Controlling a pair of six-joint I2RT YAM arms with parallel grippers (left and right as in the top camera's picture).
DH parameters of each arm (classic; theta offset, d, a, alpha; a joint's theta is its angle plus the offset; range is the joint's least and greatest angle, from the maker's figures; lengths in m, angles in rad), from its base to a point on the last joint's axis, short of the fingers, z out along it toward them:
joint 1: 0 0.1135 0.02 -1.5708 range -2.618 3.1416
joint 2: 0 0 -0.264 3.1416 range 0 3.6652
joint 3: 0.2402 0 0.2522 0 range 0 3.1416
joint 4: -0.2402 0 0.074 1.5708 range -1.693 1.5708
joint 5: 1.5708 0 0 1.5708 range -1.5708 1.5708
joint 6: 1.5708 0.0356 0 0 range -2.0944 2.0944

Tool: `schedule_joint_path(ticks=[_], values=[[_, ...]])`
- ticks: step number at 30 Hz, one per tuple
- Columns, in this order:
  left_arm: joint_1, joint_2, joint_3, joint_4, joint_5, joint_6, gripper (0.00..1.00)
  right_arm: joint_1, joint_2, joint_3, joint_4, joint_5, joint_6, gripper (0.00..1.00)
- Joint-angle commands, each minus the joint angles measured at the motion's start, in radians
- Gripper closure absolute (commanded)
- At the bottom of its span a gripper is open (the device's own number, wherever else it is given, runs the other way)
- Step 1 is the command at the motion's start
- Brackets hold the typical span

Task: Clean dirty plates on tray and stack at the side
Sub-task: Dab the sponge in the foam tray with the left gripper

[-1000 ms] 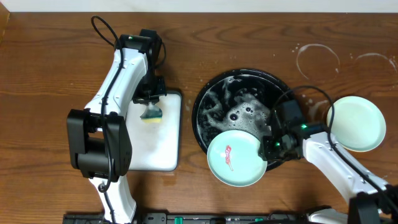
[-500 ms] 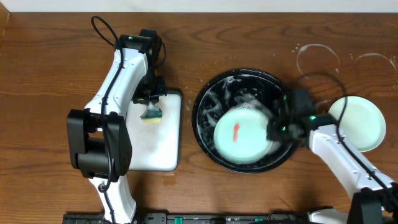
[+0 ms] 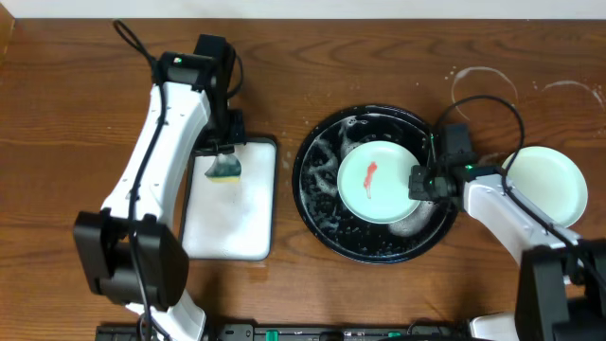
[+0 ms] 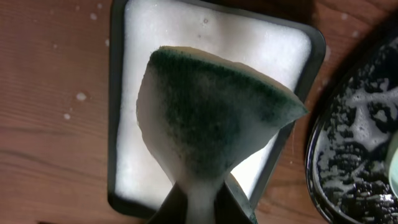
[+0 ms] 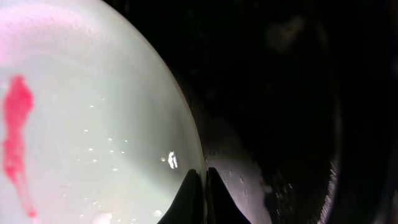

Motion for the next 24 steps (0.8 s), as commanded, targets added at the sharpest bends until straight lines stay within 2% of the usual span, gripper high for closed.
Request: schedule_joint_path(ticks=[1, 5, 6, 8, 12, 24], values=[[0.006, 0.005, -0.024, -0.01, -0.005, 0.008, 0.92, 0.015, 0.044, 0.011, 0.017, 0.01, -0.094, 0.99], [0.006, 0.005, -0.101, 0.022, -0.005, 0.005, 0.92, 0.011, 0.06, 0.011, 0.04, 0.01, -0.093, 0.99], [0.006, 0.005, -0.122, 0.037, -0.005, 0.005, 0.92, 0.011, 0.06, 0.011, 0.042, 0.01, -0.093, 0.95], [0.006, 0.005, -0.174, 0.082, -0.005, 0.005, 0.92, 0.011, 0.06, 0.011, 0.039, 0.009, -0.088, 0.8], [0.006, 0.005, -0.291, 0.217, -0.004, -0.007, 0.92, 0.011, 0.06, 0.011, 0.02, 0.01, -0.074, 0.67], [0.006, 0.005, -0.632, 0.681, -0.002, -0.051, 0.92, 0.011, 0.06, 0.011, 0.012, 0.01, -0.074, 0.67]])
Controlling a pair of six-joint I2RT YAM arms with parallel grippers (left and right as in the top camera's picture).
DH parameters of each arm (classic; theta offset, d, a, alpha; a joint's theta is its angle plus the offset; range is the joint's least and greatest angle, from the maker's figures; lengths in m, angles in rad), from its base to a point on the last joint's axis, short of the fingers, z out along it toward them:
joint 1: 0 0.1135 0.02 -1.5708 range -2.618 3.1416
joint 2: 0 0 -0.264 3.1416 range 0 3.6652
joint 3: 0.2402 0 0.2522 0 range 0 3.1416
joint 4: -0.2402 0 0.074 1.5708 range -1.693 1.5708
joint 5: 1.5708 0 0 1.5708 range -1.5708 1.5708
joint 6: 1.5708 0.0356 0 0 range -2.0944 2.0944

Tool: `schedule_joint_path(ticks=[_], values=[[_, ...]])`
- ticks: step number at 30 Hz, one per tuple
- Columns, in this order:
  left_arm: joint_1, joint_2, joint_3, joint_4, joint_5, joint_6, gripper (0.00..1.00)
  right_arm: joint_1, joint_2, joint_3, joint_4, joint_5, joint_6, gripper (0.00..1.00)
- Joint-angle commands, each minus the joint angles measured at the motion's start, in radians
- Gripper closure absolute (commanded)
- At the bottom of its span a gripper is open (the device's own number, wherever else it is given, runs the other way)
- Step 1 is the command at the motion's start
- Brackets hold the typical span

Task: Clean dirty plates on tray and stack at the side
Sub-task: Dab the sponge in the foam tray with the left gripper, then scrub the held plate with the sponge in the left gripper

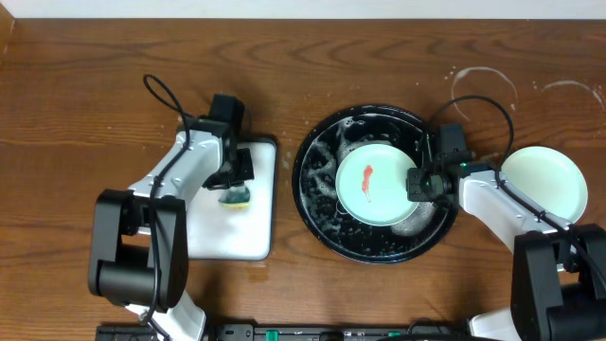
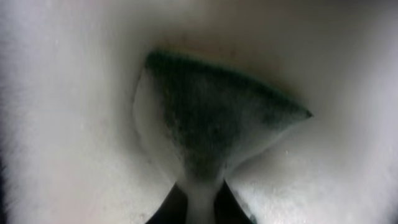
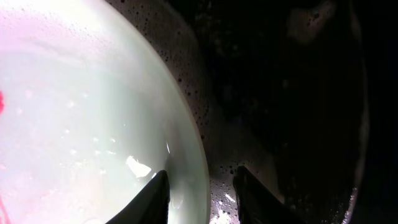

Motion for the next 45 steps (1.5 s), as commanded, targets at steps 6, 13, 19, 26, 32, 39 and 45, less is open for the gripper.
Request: schedule_joint_path(ticks=[6, 13, 19, 26, 32, 39, 45], values=[[0.006, 0.006, -0.093, 0.072, -0.002, -0.023, 0.92, 0.01, 0.01, 0.006, -0.009, 0.013, 0.001, 0.67], [0.006, -0.032, 0.004, -0.079, -0.002, -0.019, 0.93, 0.011, 0.01, 0.006, -0.01, 0.013, 0.001, 0.66], [0.006, -0.119, 0.025, -0.132, -0.002, -0.019, 0.93, 0.011, 0.01, 0.006, -0.01, 0.013, 0.001, 0.41], [0.006, -0.304, 0.03, -0.147, 0.001, -0.02, 0.93, 0.011, 0.01, 0.006, -0.006, 0.013, 0.001, 0.19], [-0.024, -0.378, 0.03, -0.094, 0.158, -0.023, 0.92, 0.011, 0.01, 0.006, -0.006, 0.013, 0.001, 0.06], [-0.189, -0.317, 0.036, 0.059, 0.249, -0.084, 0.93, 0.011, 0.01, 0.006, -0.01, 0.013, 0.001, 0.73], [-0.328, -0.199, 0.132, 0.095, 0.26, -0.11, 0.93, 0.011, 0.011, 0.004, -0.014, 0.013, 0.027, 0.99]])
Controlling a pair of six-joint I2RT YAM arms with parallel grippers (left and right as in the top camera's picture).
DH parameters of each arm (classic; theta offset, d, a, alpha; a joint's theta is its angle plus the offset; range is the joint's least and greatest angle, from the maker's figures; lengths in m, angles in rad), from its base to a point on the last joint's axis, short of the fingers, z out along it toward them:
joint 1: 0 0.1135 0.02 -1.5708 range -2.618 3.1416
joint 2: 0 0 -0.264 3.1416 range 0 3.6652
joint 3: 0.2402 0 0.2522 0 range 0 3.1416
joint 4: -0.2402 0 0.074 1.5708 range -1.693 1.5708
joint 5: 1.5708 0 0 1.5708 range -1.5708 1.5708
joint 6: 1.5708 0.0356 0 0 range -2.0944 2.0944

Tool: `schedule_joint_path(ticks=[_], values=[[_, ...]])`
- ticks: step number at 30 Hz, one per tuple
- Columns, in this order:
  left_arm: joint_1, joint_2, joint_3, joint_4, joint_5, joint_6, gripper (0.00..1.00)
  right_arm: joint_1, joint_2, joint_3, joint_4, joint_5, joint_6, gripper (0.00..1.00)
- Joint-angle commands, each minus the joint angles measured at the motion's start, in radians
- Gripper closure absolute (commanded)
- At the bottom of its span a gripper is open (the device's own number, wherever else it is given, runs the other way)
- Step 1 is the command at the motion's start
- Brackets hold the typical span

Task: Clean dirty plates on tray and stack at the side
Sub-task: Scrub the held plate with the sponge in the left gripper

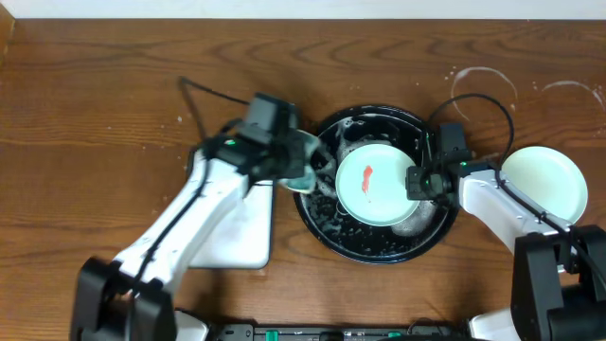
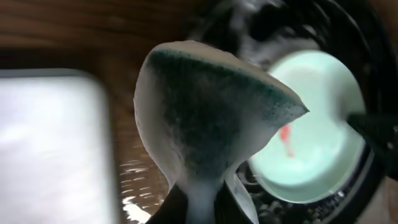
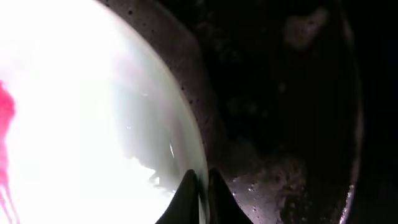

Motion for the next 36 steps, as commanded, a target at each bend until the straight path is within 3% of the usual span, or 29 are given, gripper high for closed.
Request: schedule_joint_path(ticks=[1, 8, 14, 21, 29, 32, 36], values=[[-0.066, 0.074, 0.112, 0.009, 0.027, -0.031, 0.93, 0.004, 0.014, -0.008, -0.007, 0.01, 0.021, 0.99], [-0.157, 0.221, 0.247, 0.049, 0.056, -0.076, 0.93, 0.004, 0.014, -0.029, 0.005, 0.011, 0.037, 0.99], [-0.217, 0.324, 0.247, 0.146, 0.179, -0.213, 0.93, 0.004, 0.014, -0.029, 0.004, 0.01, 0.037, 0.99], [-0.27, 0.435, 0.247, 0.203, 0.196, -0.348, 0.93, 0.004, 0.014, -0.029, 0.003, 0.01, 0.037, 0.99], [-0.269, 0.594, 0.247, 0.293, 0.204, -0.372, 0.93, 0.004, 0.014, -0.029, 0.003, 0.01, 0.038, 0.99], [-0.269, 0.648, 0.247, 0.291, 0.163, -0.345, 0.92, 0.005, 0.014, -0.029, 0.002, 0.01, 0.038, 0.99], [-0.266, 0.668, 0.249, 0.229, -0.061, -0.296, 0.92, 0.005, 0.014, -0.029, -0.012, 0.01, 0.037, 0.99]])
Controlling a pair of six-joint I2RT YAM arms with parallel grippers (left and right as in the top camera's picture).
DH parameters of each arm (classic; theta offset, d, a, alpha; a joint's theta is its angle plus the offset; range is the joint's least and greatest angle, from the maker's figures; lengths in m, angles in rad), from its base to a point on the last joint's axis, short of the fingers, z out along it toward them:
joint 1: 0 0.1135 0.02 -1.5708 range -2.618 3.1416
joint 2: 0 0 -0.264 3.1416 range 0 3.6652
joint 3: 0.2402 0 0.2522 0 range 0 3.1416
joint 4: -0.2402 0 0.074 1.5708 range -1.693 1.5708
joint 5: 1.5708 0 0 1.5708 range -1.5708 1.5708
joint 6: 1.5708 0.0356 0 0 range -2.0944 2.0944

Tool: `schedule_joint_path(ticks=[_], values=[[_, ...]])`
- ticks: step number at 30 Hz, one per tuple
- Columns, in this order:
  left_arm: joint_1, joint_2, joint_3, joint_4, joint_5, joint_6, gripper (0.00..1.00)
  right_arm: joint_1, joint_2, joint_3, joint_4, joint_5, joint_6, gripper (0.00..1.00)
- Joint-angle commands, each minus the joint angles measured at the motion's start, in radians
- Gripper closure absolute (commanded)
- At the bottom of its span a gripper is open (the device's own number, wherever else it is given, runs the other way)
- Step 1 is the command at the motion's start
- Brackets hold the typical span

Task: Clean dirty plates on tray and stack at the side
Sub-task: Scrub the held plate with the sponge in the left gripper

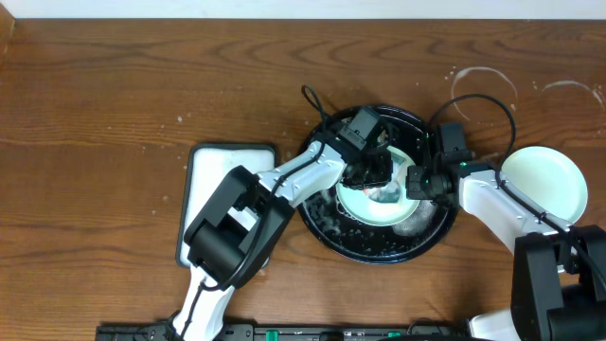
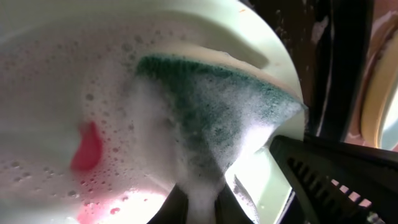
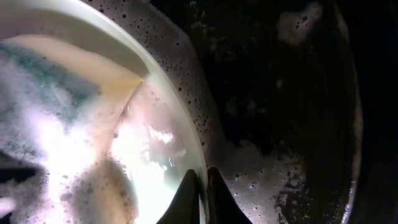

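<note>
A pale green dirty plate (image 1: 365, 206) lies in the round black tray (image 1: 327, 223), smeared red (image 2: 87, 149) and covered in foam. My left gripper (image 2: 200, 208) is shut on a soapy green sponge (image 2: 211, 118) that presses on the plate's face. My right gripper (image 3: 202, 186) is shut on the plate's right rim (image 3: 186, 134); in the overhead view it sits at the plate's right edge (image 1: 419, 183). A clean pale green plate (image 1: 544, 185) rests on the table at the far right.
A white rectangular foam tray (image 1: 222, 204) lies left of the black tray. Suds and water fill the black tray's floor (image 3: 273, 168). Water rings (image 1: 483, 80) mark the table at the back right.
My left gripper has moved with the sponge from the black tray's left rim onto the dirty plate. The plate's face is now foamy. My right gripper still holds the rim.
My left gripper held the sponge above the white foam tray, then pressed it into the foam. My right gripper, shut on the plate's rim, stood open beside it at that moment, then shut again. The sponge went to the black tray's left edge and now lies on the plate.
</note>
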Motion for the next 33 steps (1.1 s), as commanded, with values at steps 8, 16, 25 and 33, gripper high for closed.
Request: schedule_joint_path(ticks=[8, 16, 25, 33], values=[[0.01, 0.094, 0.087, -0.254, -0.657, 0.174, 0.93, 0.004, 0.015, -0.026, -0.029, 0.01, 0.004, 0.99], [0.01, 0.094, 0.11, -0.309, -0.829, 0.282, 0.93, 0.004, 0.015, -0.026, -0.029, 0.01, 0.004, 0.99], [0.01, 0.088, 0.179, -0.329, -0.944, 0.327, 0.93, 0.004, 0.015, -0.026, -0.034, 0.011, 0.004, 0.99], [0.01, 0.029, 0.272, -0.374, -0.964, 0.344, 0.93, 0.004, 0.015, -0.026, -0.051, 0.022, 0.004, 0.99]])
